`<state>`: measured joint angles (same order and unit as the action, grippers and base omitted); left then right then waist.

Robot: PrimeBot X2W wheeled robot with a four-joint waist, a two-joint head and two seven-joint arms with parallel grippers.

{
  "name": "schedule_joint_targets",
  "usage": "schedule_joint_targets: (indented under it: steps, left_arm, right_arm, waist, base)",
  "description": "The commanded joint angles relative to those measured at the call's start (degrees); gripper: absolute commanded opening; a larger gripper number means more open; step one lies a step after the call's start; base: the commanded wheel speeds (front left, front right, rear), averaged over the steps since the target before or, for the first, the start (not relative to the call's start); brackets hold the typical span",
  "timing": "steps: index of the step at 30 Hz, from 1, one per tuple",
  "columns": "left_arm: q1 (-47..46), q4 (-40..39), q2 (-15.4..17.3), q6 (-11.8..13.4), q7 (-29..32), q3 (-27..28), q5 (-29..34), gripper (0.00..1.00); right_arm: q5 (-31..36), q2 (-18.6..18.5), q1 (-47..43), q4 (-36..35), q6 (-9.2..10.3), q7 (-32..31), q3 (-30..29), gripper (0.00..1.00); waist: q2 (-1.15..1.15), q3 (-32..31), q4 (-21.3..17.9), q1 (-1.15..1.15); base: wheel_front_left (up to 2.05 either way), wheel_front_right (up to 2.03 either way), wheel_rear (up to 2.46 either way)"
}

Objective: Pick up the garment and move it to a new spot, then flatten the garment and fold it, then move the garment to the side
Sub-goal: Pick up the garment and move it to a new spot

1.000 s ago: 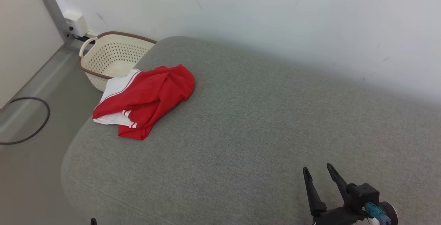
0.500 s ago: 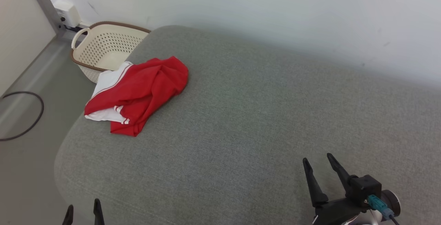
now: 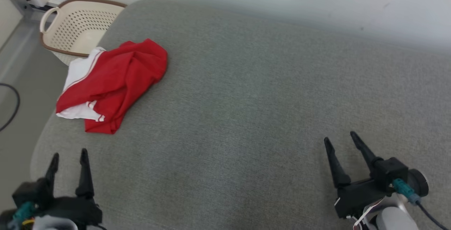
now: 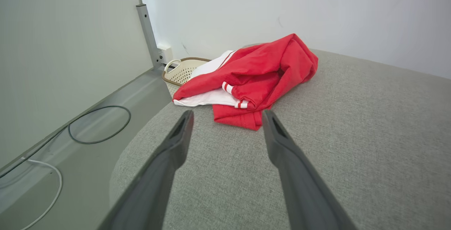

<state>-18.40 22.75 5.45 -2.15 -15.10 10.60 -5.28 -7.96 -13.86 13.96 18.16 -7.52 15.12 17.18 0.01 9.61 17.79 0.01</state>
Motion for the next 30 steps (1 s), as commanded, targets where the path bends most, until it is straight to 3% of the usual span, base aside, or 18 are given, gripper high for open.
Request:
schedule_joint_targets:
  steps: [1, 16, 27, 30]
  left_arm:
    - [-2.99, 1.56, 1.85, -0.98, -0.07, 0.40, 0.64, 1.00]
    - [-19.87, 14.77, 10.06, -4.07, -0.07, -3.75, 3.57, 1.00]
    - [-28.49, 28.32, 15.35, -4.65, 0.76, -5.81, 4.18, 1.00]
    - [-29.97, 30.69, 16.49, -3.72, 1.16, -5.67, 4.11, 1.00]
  right_arm:
    - [-0.22, -0.93, 0.89, -0.37, 0.07, 0.01, -0.27, 1.00]
    - [-1.24, -3.46, 3.13, -2.18, 0.07, 0.01, -1.37, 1.00]
    - [-2.05, -3.57, 4.69, -2.42, 0.07, 0.01, -2.83, 1.00]
    - [-2.09, -3.61, 4.49, -2.63, 0.07, 0.01, -3.36, 1.00]
  waist:
    - [-0.01, 3.12, -2.94, -0.01]
    - [-0.01, 9.48, -8.17, -0.01]
    - [-0.01, 12.57, -12.86, -0.01]
    - [-0.01, 13.21, -13.91, -0.01]
  base:
    - [0.00, 0.00, 0.00]
    - [0.00, 0.00, 0.00]
    - [0.00, 0.00, 0.00]
    - [0.00, 0.00, 0.00]
